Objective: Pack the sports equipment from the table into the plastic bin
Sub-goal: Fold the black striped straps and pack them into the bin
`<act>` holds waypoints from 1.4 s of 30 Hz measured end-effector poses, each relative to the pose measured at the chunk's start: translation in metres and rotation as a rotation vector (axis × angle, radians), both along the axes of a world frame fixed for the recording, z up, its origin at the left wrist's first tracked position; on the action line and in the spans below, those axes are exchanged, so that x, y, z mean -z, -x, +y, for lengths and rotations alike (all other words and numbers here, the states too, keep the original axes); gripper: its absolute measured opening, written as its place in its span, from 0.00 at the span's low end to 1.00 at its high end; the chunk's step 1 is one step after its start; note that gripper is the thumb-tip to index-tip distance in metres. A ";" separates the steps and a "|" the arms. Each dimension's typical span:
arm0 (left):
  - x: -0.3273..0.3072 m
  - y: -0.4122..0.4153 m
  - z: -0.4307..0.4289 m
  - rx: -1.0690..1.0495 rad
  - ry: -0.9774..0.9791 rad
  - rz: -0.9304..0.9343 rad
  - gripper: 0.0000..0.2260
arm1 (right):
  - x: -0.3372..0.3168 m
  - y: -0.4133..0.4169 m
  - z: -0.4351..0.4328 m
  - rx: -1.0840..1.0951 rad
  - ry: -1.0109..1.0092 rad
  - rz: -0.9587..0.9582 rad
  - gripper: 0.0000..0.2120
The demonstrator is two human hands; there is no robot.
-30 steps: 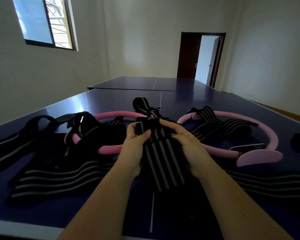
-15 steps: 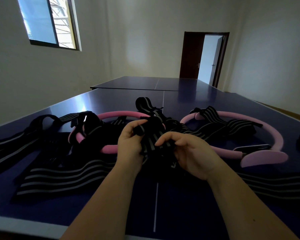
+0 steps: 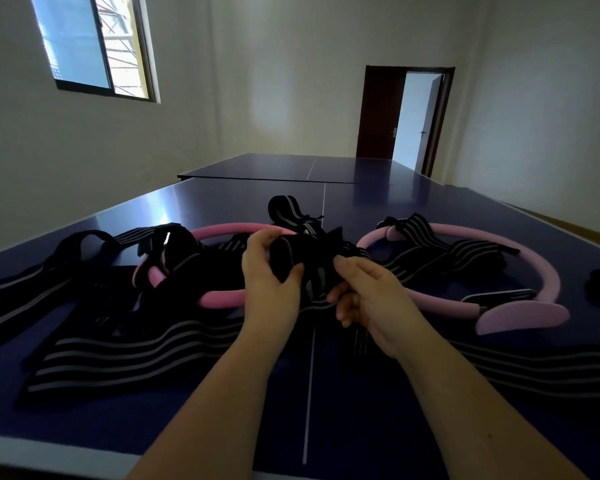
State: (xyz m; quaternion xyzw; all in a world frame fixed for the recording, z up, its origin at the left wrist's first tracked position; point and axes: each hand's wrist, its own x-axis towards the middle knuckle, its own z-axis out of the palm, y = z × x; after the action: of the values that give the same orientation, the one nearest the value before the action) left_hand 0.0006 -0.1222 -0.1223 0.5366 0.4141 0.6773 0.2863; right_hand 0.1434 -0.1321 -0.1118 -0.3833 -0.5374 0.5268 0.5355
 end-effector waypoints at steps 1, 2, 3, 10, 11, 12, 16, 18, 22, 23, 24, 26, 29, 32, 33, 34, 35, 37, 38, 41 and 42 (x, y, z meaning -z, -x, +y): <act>0.000 -0.001 -0.001 0.007 -0.014 0.005 0.25 | 0.001 0.001 0.001 0.036 0.001 0.001 0.12; 0.000 -0.003 -0.002 0.014 -0.019 0.011 0.25 | 0.001 0.002 0.001 0.067 0.001 0.011 0.11; 0.000 -0.004 -0.003 0.024 -0.024 0.012 0.25 | 0.001 0.002 0.001 0.093 -0.003 0.026 0.11; 0.003 -0.011 -0.004 0.081 -0.035 0.058 0.25 | 0.000 0.001 0.002 0.209 0.003 0.064 0.13; 0.004 -0.011 -0.003 0.086 -0.034 0.068 0.25 | 0.000 0.001 0.003 0.222 0.008 0.060 0.13; 0.004 -0.011 -0.003 0.091 -0.029 0.078 0.25 | 0.000 0.001 0.003 0.233 0.015 0.056 0.13; 0.002 -0.011 -0.005 0.064 -0.038 0.073 0.24 | 0.000 0.001 0.003 0.208 0.050 0.112 0.13; 0.001 -0.012 -0.004 0.055 -0.026 0.052 0.22 | 0.001 0.002 0.003 0.153 0.048 0.202 0.11; 0.001 -0.011 -0.002 0.089 0.057 0.015 0.21 | 0.001 0.000 0.004 0.083 -0.052 0.245 0.11; 0.001 -0.009 0.000 0.112 0.092 -0.012 0.21 | 0.001 0.000 0.004 0.069 -0.071 0.227 0.11; 0.002 -0.008 0.001 0.136 0.129 -0.048 0.22 | 0.001 0.000 0.003 0.054 -0.084 0.206 0.11; 0.004 -0.006 0.003 0.163 0.187 -0.113 0.22 | 0.002 0.001 0.001 0.037 -0.092 0.156 0.11; 0.004 -0.005 0.003 0.172 0.197 -0.118 0.20 | 0.001 -0.001 0.000 0.080 -0.130 0.020 0.12; 0.001 -0.002 0.000 0.127 0.104 0.056 0.23 | -0.004 -0.005 0.000 0.199 -0.271 -0.174 0.06; 0.000 -0.002 -0.002 0.122 0.081 0.122 0.24 | -0.005 -0.007 -0.001 0.237 -0.305 -0.210 0.05; 0.000 -0.003 -0.003 0.130 0.072 0.177 0.24 | -0.006 -0.007 -0.001 0.264 -0.327 -0.240 0.07; 0.001 -0.005 -0.005 0.137 0.066 0.212 0.23 | -0.006 -0.008 -0.001 0.270 -0.332 -0.243 0.09; 0.002 -0.006 -0.005 0.138 0.059 0.207 0.23 | -0.008 -0.007 -0.003 0.216 -0.282 -0.126 0.08; 0.003 -0.006 -0.003 0.130 0.060 0.193 0.23 | -0.009 -0.007 -0.004 0.189 -0.274 -0.075 0.08; 0.004 -0.001 0.005 0.094 0.093 0.139 0.23 | -0.014 -0.006 -0.009 0.101 -0.295 0.020 0.13; 0.003 0.001 0.008 0.091 0.115 0.053 0.21 | -0.016 -0.007 -0.010 0.067 -0.304 0.054 0.14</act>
State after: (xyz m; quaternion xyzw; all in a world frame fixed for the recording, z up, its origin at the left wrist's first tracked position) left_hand 0.0000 -0.1138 -0.1250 0.5552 0.4347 0.6243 0.3362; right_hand 0.1501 -0.1424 -0.0960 -0.3013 -0.5832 0.4315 0.6188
